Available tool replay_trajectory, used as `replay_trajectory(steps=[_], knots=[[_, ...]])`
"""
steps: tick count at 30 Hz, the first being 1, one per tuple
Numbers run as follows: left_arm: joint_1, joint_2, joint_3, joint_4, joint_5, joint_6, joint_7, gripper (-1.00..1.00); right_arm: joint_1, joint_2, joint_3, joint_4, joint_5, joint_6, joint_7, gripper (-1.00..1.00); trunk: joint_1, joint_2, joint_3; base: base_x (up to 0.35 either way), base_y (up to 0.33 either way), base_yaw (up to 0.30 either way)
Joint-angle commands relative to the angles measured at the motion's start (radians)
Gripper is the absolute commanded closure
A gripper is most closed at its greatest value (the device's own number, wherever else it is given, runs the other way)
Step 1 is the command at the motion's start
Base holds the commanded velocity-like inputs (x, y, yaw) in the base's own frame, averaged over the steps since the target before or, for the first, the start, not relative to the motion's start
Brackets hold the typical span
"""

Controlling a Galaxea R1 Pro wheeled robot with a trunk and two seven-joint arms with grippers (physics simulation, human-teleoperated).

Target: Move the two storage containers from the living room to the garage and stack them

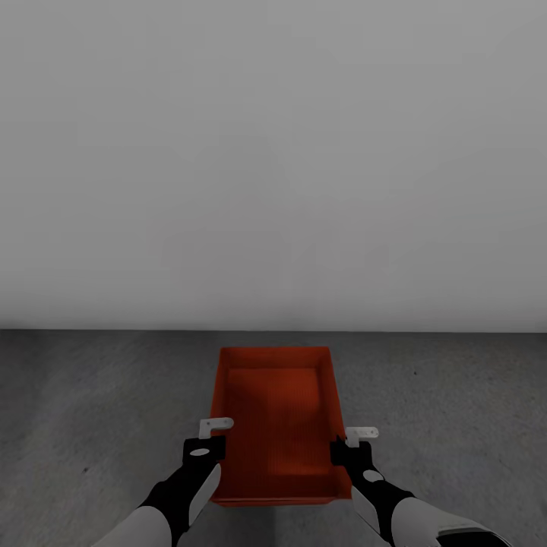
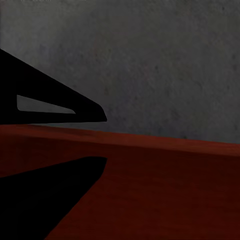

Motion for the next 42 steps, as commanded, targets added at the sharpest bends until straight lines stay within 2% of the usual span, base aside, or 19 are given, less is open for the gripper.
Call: replay_trajectory(steps=[1, 16, 17, 18, 42], knots=[[0.000, -0.007, -0.004, -0.006, -0.001, -0.009, 0.006, 1.00, 0.001, 0.001, -0.003, 0.007, -0.015, -0.005, 0.000, 1.00, 0.001, 0.000, -0.001, 0.000, 0.000, 0.000], [0.000, -0.006, -0.004, 0.004, -0.002, -0.009, 0.004, 1.00, 0.001, 0.001, -0.003, 0.006, -0.014, -0.007, 0.002, 1.00, 0.001, 0.000, -0.001, 0.000, 0.000, 0.000], [0.000, -0.006, -0.004, 0.006, -0.002, -0.009, 0.004, 1.00, 0.001, 0.001, -0.003, 0.006, -0.014, -0.007, 0.002, -1.00, 0.001, 0.000, -0.001, 0.000, 0.000, 0.000], [0.000, -0.007, -0.003, 0.011, 0.000, -0.009, 0.004, -1.00, 0.001, 0.001, -0.003, 0.006, -0.014, -0.007, 0.002, -1.00, 0.001, 0.000, -0.001, 0.000, 0.000, 0.000], [0.000, -0.007, -0.006, -0.003, -0.003, -0.009, 0.006, -1.00, 0.001, 0.001, -0.003, 0.006, -0.014, -0.008, 0.002, -1.00, 0.001, 0.000, -0.001, 0.000, 0.000, 0.000]])
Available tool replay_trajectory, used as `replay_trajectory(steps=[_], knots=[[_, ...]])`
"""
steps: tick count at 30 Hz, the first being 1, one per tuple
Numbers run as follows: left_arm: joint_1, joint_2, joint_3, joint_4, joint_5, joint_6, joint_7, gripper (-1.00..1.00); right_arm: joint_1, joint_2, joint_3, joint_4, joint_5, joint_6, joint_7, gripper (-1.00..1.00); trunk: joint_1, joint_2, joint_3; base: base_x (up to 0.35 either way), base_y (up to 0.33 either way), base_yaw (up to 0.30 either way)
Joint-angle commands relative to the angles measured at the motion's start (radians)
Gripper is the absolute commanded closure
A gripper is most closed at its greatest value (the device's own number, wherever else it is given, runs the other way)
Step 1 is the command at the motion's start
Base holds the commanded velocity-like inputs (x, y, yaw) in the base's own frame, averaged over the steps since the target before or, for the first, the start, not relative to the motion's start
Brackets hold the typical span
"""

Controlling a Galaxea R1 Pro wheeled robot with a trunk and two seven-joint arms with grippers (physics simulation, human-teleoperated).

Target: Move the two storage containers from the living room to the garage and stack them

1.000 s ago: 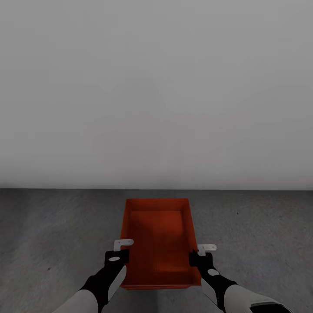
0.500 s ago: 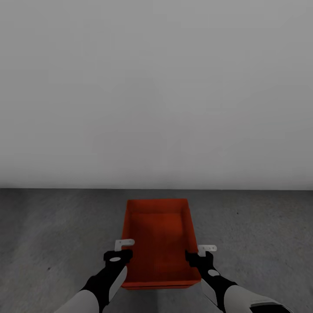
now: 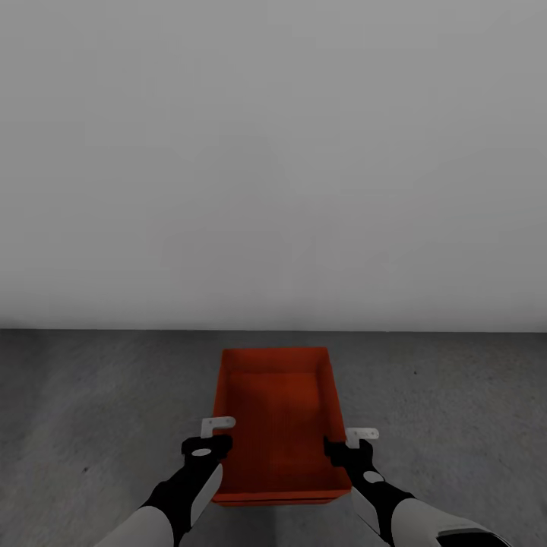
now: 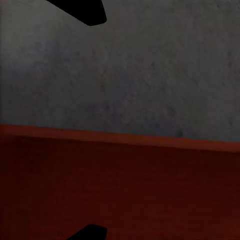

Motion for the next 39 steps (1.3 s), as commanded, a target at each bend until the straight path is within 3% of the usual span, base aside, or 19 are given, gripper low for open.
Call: replay_trajectory(steps=[1, 39], knots=[[0.000, 0.001, -0.008, -0.001, 0.009, 0.005, 0.008, -1.00, -0.001, 0.000, 0.004, 0.001, -0.002, -0.003, -0.005, -1.00, 0.000, 0.000, -0.001, 0.000, 0.000, 0.000], [0.000, 0.002, -0.007, 0.008, 0.010, 0.003, 0.006, -1.00, -0.001, 0.000, 0.004, 0.001, -0.002, -0.002, -0.006, -1.00, -0.146, 0.266, 0.118, 0.000, 0.000, 0.000]])
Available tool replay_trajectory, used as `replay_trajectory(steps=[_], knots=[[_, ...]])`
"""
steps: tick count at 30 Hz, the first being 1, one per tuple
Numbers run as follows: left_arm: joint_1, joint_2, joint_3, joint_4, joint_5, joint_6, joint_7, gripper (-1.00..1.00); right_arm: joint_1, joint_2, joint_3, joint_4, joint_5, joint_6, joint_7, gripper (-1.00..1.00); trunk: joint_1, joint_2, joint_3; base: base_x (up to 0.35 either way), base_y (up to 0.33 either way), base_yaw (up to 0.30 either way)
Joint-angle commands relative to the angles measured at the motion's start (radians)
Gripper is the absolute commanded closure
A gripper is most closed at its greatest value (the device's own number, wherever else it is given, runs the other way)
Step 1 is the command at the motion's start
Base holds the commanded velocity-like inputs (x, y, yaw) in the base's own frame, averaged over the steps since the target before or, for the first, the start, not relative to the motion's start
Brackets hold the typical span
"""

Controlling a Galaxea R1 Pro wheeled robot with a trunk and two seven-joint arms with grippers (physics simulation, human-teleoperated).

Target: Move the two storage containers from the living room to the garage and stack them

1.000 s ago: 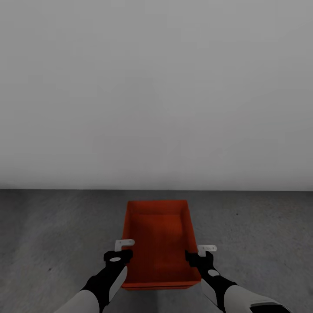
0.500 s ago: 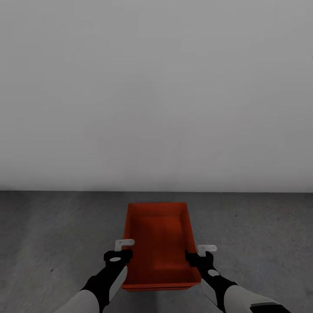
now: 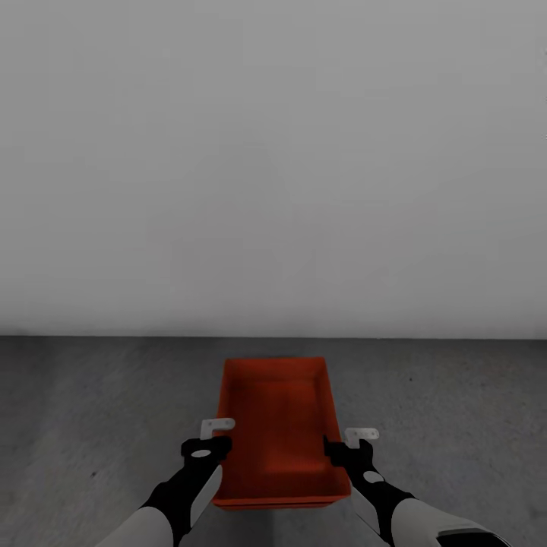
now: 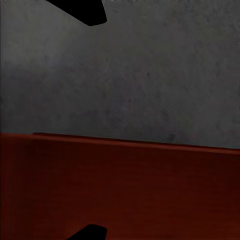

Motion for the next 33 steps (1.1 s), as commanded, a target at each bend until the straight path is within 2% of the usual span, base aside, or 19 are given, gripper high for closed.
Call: replay_trajectory(steps=[1, 33], knots=[[0.000, 0.001, -0.008, -0.002, 0.009, 0.005, 0.008, -1.00, -0.001, 0.000, 0.004, 0.001, -0.002, -0.003, -0.004, -1.00, -0.004, 0.007, 0.003, 0.000, 0.000, 0.000], [0.000, 0.010, -0.009, 0.006, 0.008, 0.002, 0.004, -1.00, -0.001, 0.000, 0.004, 0.001, -0.002, -0.003, -0.004, -1.00, -0.127, 0.231, 0.103, 0.000, 0.000, 0.000]])
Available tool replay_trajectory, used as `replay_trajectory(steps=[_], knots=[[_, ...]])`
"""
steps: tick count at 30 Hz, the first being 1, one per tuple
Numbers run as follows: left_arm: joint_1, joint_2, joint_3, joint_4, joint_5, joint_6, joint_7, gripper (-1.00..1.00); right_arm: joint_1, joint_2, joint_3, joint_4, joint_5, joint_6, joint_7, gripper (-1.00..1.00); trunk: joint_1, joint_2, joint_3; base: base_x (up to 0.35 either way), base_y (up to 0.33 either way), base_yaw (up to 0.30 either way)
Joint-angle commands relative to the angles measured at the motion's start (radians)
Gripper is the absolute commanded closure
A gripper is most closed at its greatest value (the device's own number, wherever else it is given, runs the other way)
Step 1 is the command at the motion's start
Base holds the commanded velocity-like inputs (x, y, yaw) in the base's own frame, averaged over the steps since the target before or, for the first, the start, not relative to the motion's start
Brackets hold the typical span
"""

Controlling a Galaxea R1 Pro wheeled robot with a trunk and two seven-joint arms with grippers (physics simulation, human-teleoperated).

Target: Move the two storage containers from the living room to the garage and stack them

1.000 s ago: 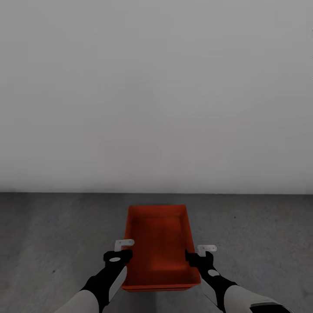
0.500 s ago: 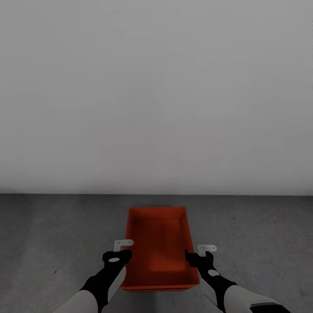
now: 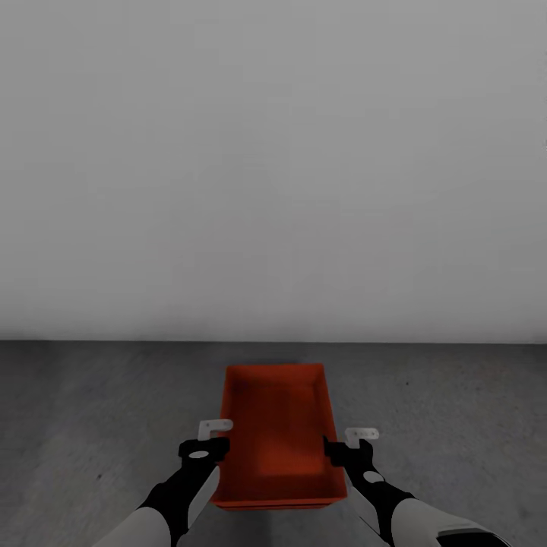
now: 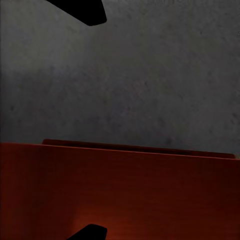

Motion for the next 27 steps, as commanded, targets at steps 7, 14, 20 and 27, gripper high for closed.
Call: replay_trajectory(steps=[7, 14, 20, 27], knots=[[0.000, 0.000, -0.008, -0.002, 0.011, 0.005, 0.008, -1.00, -0.001, 0.000, 0.004, 0.001, -0.002, -0.003, -0.004, -1.00, -0.027, 0.049, 0.021, 0.000, 0.000, 0.000], [0.000, 0.000, -0.008, -0.002, 0.011, 0.005, 0.008, -1.00, -0.001, 0.000, 0.004, 0.001, -0.002, -0.003, -0.004, -1.00, -0.054, 0.098, 0.043, 0.000, 0.000, 0.000], [0.000, -0.001, -0.008, -0.003, 0.011, 0.005, 0.008, -1.00, -0.001, 0.000, 0.004, 0.002, -0.002, -0.004, -0.004, -1.00, -0.077, 0.140, 0.062, 0.000, 0.000, 0.000], [0.000, -0.001, -0.008, -0.004, 0.011, 0.006, 0.008, -1.00, -0.001, 0.000, 0.004, 0.001, -0.002, -0.004, -0.004, -1.00, -0.104, 0.189, 0.084, 0.000, 0.000, 0.000]])
